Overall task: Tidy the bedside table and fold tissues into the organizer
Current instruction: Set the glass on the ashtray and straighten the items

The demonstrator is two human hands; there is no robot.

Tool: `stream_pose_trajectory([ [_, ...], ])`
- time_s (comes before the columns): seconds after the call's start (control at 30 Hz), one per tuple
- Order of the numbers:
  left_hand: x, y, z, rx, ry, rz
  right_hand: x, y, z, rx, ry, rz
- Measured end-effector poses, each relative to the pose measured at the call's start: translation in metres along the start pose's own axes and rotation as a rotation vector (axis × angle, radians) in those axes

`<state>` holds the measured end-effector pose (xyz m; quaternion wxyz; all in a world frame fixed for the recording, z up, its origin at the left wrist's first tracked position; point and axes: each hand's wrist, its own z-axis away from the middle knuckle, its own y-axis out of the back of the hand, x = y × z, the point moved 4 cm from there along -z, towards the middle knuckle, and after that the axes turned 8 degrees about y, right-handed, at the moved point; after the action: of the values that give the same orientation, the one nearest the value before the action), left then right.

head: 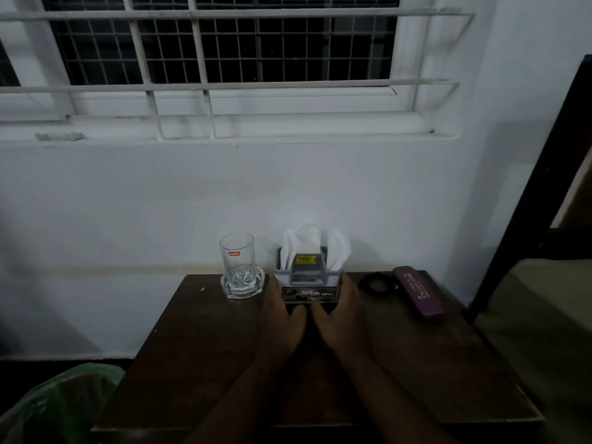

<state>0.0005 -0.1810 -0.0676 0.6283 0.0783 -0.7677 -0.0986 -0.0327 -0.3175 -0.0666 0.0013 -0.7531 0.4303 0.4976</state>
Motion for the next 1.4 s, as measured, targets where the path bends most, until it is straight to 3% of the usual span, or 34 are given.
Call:
stream_pose_trajectory([
  [0.13, -0.004, 0.0, -0.001, 0.008, -0.01, -0.007, 0.003, -0.005, 0.001, -0.019, 0.004, 0.022],
  [0.2, -0.007, 0.001, -0.003, 0.02, 0.003, -0.041, 0.004, 0.005, -0.002, 0.09, -0.005, 0.003],
  [0.27, -0.008, 0.002, -0.005, 0.029, 0.004, -0.064, 0.01, 0.026, -0.009, 0.248, 0.068, 0.13],
  [0.33, -0.008, 0.001, -0.006, 0.028, -0.024, -0.044, 0.025, 0.05, -0.02, 0.269, 0.132, 0.385],
  [0.5, -0.016, -0.003, -0.012, 0.003, -0.016, -0.041, 0.059, 0.047, -0.034, -0.143, 0.032, 0.684],
  [0.63, -0.014, -0.003, -0.009, 0.006, -0.038, -0.019, 0.057, 0.035, -0.031, -0.219, 0.14, 0.8],
  [0.77, -0.013, -0.003, -0.009, 0.024, -0.052, -0.007, 0.059, 0.034, -0.032, -0.289, 0.148, 0.702],
  [0.87, -0.011, -0.002, -0.009, 0.017, -0.088, -0.025, 0.048, 0.053, -0.031, -0.033, 0.145, 0.746],
  [0.93, -0.013, -0.002, -0.01, 0.02, -0.065, -0.017, 0.047, 0.074, -0.026, 0.219, -0.015, 0.768],
  [1.0, -0.015, -0.002, -0.012, 0.03, -0.036, -0.003, 0.055, 0.091, -0.023, 0.345, -0.24, 0.685],
  [1.1, -0.016, -0.003, -0.011, 0.022, -0.025, -0.024, 0.066, 0.094, -0.021, 0.298, -0.433, 0.567],
  [1.4, -0.015, -0.003, -0.011, 0.008, -0.019, -0.025, 0.074, 0.089, -0.025, 0.222, -0.393, 0.529],
])
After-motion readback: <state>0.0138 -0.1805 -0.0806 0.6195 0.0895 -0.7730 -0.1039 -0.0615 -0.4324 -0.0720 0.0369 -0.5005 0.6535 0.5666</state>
